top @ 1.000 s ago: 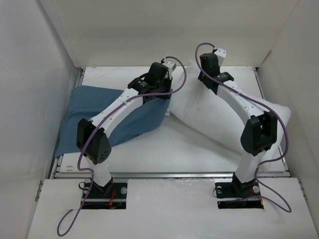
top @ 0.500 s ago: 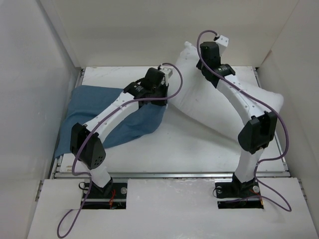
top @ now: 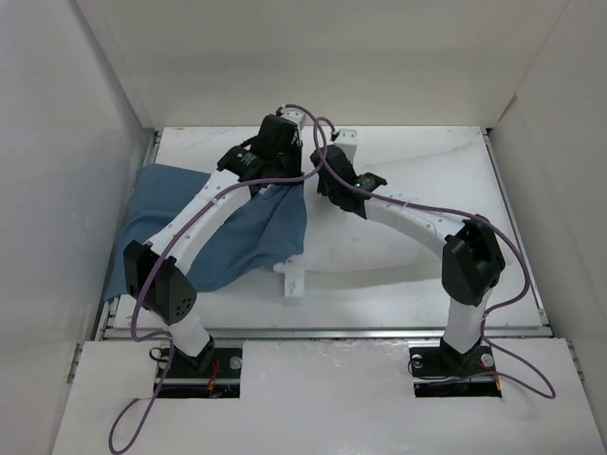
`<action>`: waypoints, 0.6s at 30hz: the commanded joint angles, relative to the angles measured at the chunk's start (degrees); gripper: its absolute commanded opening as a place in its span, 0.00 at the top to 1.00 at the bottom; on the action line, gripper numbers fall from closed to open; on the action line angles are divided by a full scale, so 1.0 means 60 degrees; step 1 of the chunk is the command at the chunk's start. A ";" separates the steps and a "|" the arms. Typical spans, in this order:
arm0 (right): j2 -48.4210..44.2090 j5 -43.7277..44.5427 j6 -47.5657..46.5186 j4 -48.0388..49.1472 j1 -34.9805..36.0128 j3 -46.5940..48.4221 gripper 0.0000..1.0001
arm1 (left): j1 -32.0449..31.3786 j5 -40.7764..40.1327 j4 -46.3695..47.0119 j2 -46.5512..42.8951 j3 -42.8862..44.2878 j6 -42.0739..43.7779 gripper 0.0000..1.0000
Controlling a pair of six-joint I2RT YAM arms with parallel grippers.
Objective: Put the pillow into the pillowcase
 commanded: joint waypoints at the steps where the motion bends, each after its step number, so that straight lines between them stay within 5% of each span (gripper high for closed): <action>1: -0.0381 0.0995 0.0885 -0.0876 0.0044 -0.0466 1.00 | 0.0439 -0.0128 0.0590 -0.0397 0.0638 -0.0324 1.00; 6: 0.0264 0.3627 0.1517 -0.2125 0.0044 -0.0553 1.00 | 0.0543 -0.0303 0.0590 -0.0909 0.0742 -0.0148 1.00; 12: 0.0176 0.3676 0.1868 -0.2518 -0.0380 -0.0745 1.00 | 0.0630 -0.0875 0.0385 -0.1832 0.0128 -0.0249 0.99; 18: 0.1127 0.4089 0.2485 -0.3984 -0.2298 0.0278 1.00 | 0.0630 -0.0875 0.0297 -0.2814 -0.0969 -0.0440 0.99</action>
